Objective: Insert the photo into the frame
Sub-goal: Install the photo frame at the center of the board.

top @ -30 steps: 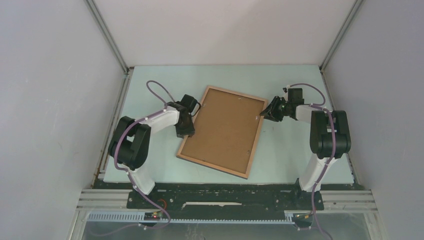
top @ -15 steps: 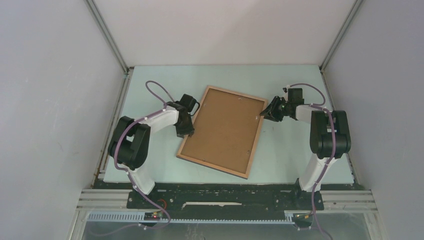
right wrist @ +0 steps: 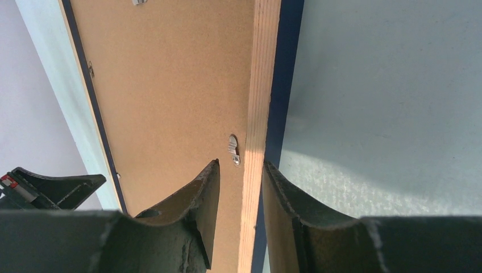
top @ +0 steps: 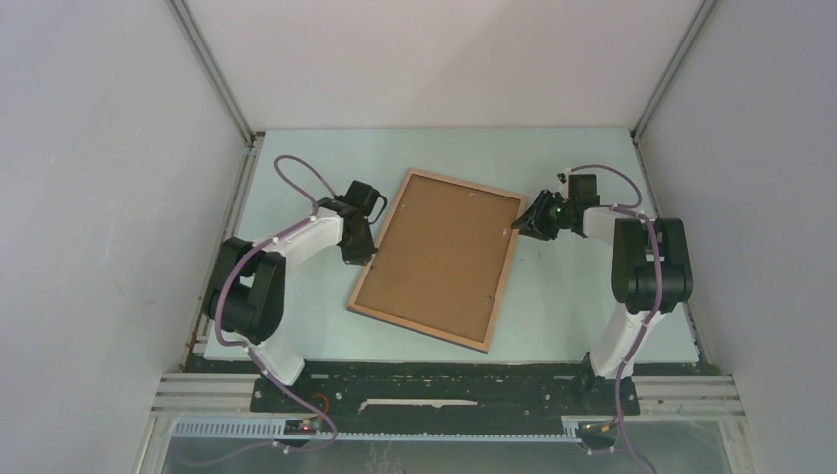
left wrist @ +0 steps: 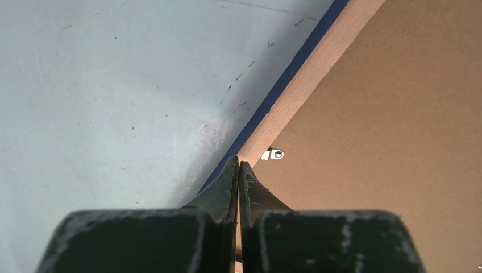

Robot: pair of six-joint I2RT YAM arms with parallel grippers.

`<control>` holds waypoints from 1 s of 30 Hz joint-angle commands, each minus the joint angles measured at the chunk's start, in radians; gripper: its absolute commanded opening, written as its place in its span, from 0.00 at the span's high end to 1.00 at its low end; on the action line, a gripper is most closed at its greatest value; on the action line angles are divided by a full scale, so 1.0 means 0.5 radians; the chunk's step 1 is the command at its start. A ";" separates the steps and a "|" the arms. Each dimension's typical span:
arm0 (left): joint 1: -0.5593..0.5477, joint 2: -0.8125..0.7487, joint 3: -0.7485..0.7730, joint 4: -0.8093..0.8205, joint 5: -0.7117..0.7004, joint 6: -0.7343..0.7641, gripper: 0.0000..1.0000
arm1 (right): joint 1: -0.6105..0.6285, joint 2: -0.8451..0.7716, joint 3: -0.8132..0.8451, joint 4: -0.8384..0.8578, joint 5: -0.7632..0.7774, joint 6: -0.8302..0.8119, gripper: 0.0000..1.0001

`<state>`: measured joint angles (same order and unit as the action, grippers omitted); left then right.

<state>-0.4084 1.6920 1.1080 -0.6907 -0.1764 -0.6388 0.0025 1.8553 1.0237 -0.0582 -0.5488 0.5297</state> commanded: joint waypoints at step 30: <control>0.126 0.381 0.346 0.047 0.120 0.066 0.68 | 0.056 -0.116 -0.003 0.029 0.019 -0.034 0.46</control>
<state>-0.3813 1.8709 1.2652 -0.6689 -0.1268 -0.5941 0.0109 1.8549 1.0237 -0.0582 -0.5545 0.5278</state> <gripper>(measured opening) 0.409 0.501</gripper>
